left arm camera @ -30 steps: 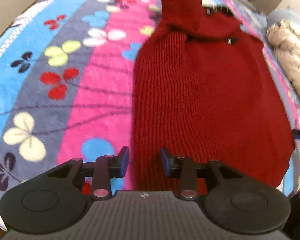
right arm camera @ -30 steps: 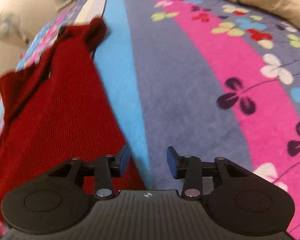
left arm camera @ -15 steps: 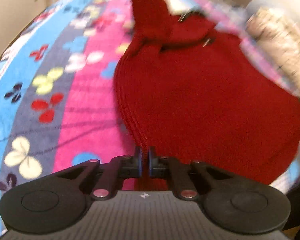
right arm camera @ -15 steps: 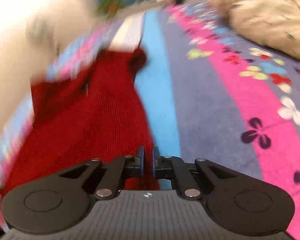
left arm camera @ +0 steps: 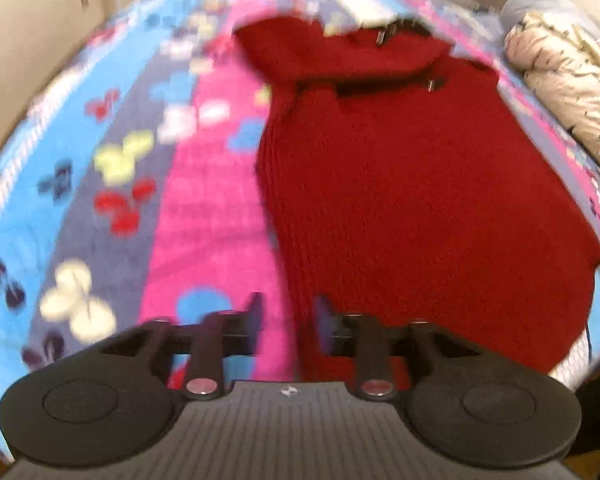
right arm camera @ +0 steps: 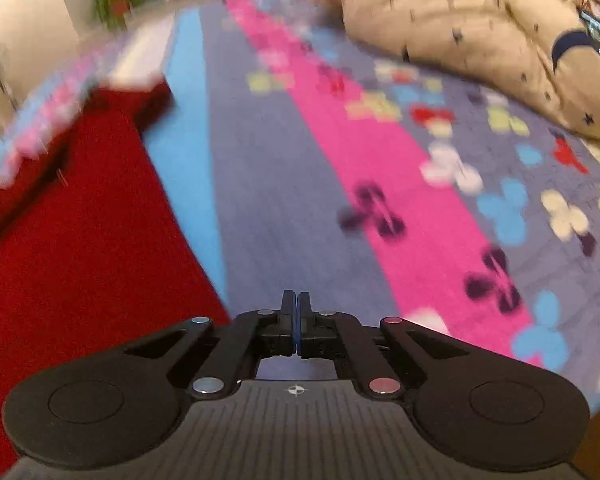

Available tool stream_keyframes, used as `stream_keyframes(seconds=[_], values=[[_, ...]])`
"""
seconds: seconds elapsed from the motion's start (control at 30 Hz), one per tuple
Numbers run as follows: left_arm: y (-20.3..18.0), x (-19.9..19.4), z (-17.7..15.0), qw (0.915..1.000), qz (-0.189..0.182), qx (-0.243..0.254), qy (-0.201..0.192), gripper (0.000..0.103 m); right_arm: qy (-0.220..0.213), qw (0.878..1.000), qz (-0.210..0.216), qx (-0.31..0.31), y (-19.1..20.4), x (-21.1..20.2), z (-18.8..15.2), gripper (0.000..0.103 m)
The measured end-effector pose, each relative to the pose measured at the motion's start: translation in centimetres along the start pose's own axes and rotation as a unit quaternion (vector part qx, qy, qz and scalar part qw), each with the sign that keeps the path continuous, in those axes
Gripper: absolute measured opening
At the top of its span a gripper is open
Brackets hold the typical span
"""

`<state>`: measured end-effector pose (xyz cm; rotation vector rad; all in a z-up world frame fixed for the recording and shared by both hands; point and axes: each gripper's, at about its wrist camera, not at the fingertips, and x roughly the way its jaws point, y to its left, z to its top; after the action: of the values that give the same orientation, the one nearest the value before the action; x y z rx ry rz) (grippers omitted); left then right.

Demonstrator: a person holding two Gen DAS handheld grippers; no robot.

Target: Fold small clothes

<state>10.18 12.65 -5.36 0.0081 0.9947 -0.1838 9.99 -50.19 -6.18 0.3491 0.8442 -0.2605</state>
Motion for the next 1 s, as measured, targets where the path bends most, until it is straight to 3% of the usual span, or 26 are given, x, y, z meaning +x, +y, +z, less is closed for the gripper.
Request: stream_keyframes(seconds=[0.07,0.13,0.17,0.2,0.23,0.3,0.37,0.4,0.6,0.73,0.83,1.0], values=[[-0.7,-0.6,0.5,0.9994,-0.009,0.009,-0.031,0.042,-0.037,0.999,0.027,-0.009,1.1,-1.0,0.1,0.004],[-1.7,-0.4,0.9,0.999,-0.027,0.015,-0.034,0.042,-0.038,0.997,0.059,-0.032,2.3,-1.0,0.0,0.014],[-2.2,-0.1,1.1,0.9989,-0.033,0.021,-0.028,0.042,-0.029,0.996,0.075,-0.044,3.1,-0.8,-0.3,0.027],[-2.8,0.4,1.1,0.9988,-0.034,0.031,-0.019,0.042,-0.015,0.995,0.087,-0.056,3.7,-0.3,-0.6,0.039],[-3.5,1.1,1.1,0.9986,-0.03,0.044,-0.003,0.042,0.002,0.993,0.093,-0.071,4.6,0.4,-0.9,0.042],[-4.2,2.9,0.9,0.9975,-0.017,0.059,0.036,0.043,0.05,0.989,0.089,-0.112,6.3,2.1,-1.9,0.045],[-4.8,4.6,0.5,0.9949,0.0,0.063,0.079,0.043,0.109,0.981,0.057,-0.149,7.4,4.0,-3.1,0.047],[-4.9,4.8,0.6,0.9948,0.008,0.064,0.079,0.043,0.117,0.978,0.042,-0.167,7.8,4.6,-3.6,0.048],[-4.0,2.1,2.3,0.9994,0.006,0.018,-0.027,0.051,0.037,0.988,0.05,-0.142,9.3,2.8,-1.3,0.05],[-4.0,1.1,3.5,0.9953,0.034,0.002,-0.091,0.051,-0.013,0.985,0.038,-0.169,11.5,2.4,-0.8,0.05],[-5.1,0.4,3.9,0.9895,0.049,0.024,-0.134,0.05,-0.026,0.982,0.045,-0.181,13.0,3.4,0.1,0.05],[-6.9,1.2,5.8,0.9857,0.064,0.056,-0.146,0.033,-0.027,0.981,0.071,-0.177,16.1,3.9,0.9,0.05]])
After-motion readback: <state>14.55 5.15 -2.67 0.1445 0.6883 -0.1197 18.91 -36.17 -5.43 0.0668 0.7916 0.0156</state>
